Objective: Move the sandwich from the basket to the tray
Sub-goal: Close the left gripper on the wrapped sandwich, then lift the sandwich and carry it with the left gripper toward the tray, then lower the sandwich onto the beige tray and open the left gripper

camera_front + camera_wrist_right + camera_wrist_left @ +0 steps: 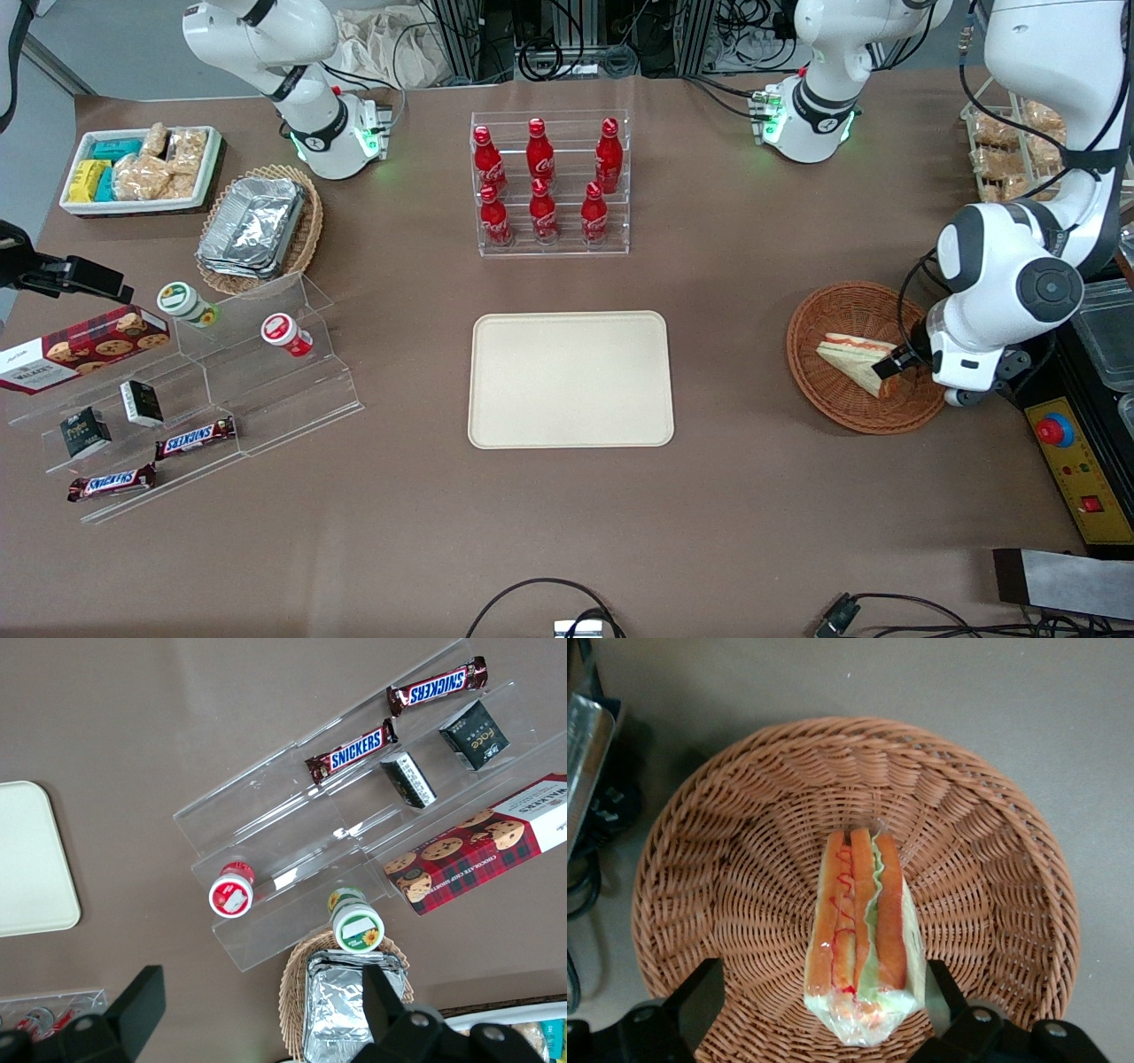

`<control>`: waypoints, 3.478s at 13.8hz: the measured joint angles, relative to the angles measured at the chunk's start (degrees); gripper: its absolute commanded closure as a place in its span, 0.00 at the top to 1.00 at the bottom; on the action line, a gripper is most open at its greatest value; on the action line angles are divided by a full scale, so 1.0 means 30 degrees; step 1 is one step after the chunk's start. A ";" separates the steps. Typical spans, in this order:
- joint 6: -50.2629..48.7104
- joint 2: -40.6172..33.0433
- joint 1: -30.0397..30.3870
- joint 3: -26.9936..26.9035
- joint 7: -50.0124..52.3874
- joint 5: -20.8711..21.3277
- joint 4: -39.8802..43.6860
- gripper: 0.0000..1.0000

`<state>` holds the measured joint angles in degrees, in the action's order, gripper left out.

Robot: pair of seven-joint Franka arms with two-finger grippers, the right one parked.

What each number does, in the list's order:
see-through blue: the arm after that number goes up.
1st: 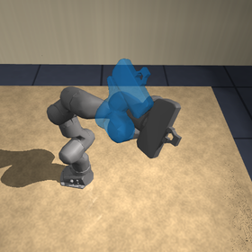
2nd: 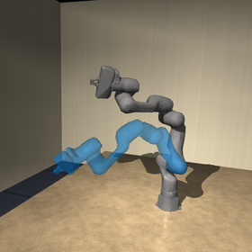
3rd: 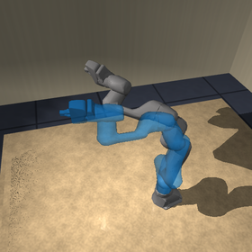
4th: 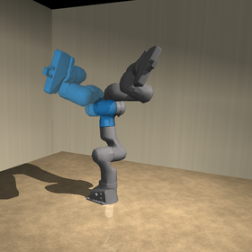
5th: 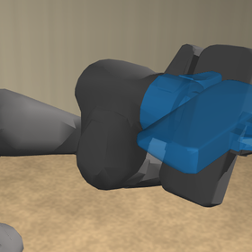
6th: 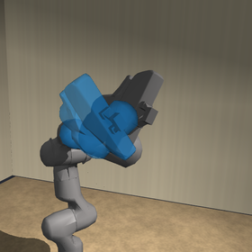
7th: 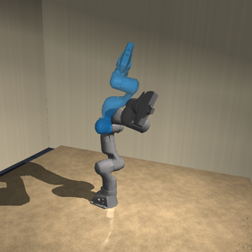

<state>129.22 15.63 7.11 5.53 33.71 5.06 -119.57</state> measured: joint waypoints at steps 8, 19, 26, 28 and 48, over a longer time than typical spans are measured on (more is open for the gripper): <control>0.0636 0.1174 0.0264 -0.0020 0.0359 -0.0679 -0.0144 0.43; -0.8190 0.0912 0.0190 0.0870 -0.2287 -0.0696 0.6232 0.00; -1.0773 0.1146 -0.4035 0.2896 -0.3101 -0.0675 1.1195 0.00; -1.0644 0.2066 -0.6331 0.2931 -0.2233 -0.0672 1.1566 0.00; -0.6650 0.9792 -1.0047 0.2623 -0.0235 -0.0611 1.5145 1.00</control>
<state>109.27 45.00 -23.03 13.40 33.00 3.23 -74.13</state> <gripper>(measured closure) 0.070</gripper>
